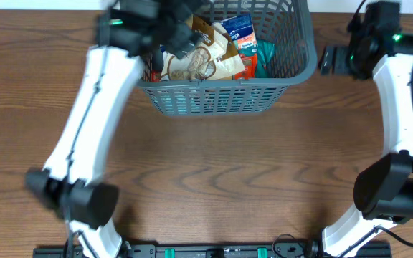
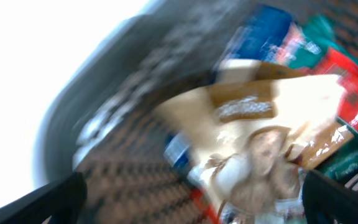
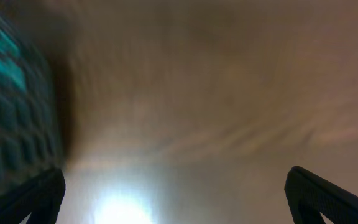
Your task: Pack container
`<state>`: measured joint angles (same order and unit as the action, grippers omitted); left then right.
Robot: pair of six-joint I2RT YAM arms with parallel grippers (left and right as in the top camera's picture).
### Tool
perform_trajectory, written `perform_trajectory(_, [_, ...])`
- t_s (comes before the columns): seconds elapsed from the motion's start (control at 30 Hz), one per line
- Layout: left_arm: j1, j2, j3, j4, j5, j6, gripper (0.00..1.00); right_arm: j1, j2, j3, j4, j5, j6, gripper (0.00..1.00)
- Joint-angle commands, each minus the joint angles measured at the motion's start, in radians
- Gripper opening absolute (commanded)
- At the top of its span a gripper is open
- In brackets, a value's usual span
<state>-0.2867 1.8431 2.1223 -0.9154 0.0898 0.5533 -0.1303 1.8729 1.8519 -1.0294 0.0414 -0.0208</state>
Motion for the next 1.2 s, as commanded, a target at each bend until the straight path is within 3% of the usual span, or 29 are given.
perform_trajectory(0.0, [0.095, -0.11, 0.019, -0.058, -0.042, -0.2, 0.99, 0.021, -0.013, 0.122, -0.028, -0.009, -0.109, 0.99])
perform_trajectory(0.3, [0.346, -0.291, -0.011, -0.146, -0.039, -0.354, 0.99, 0.035, -0.098, 0.194, -0.145, -0.024, 0.01, 0.99])
perform_trajectory(0.43, [0.395, -0.379, -0.156, -0.126, -0.025, -0.354, 0.99, 0.04, -0.192, 0.192, -0.207, -0.023, 0.033, 0.99])
perform_trajectory(0.6, [0.392, -0.538, -0.462, -0.011, 0.022, -0.353, 0.99, 0.052, -0.323, 0.124, -0.268, -0.023, 0.043, 0.99])
perform_trajectory(0.73, [0.385, -0.7, -0.734, 0.124, 0.11, -0.337, 0.99, 0.09, -0.462, -0.05, -0.247, -0.018, 0.054, 0.99])
perform_trajectory(1.03, [0.282, -1.093, -1.266, 0.353, 0.108, -0.161, 0.99, 0.208, -0.881, -0.705, 0.025, 0.015, 0.1, 0.99])
perform_trajectory(1.17, [0.252, -1.262, -1.471, 0.458, 0.108, -0.158, 0.99, 0.241, -1.058, -0.941, 0.114, 0.016, 0.103, 0.99])
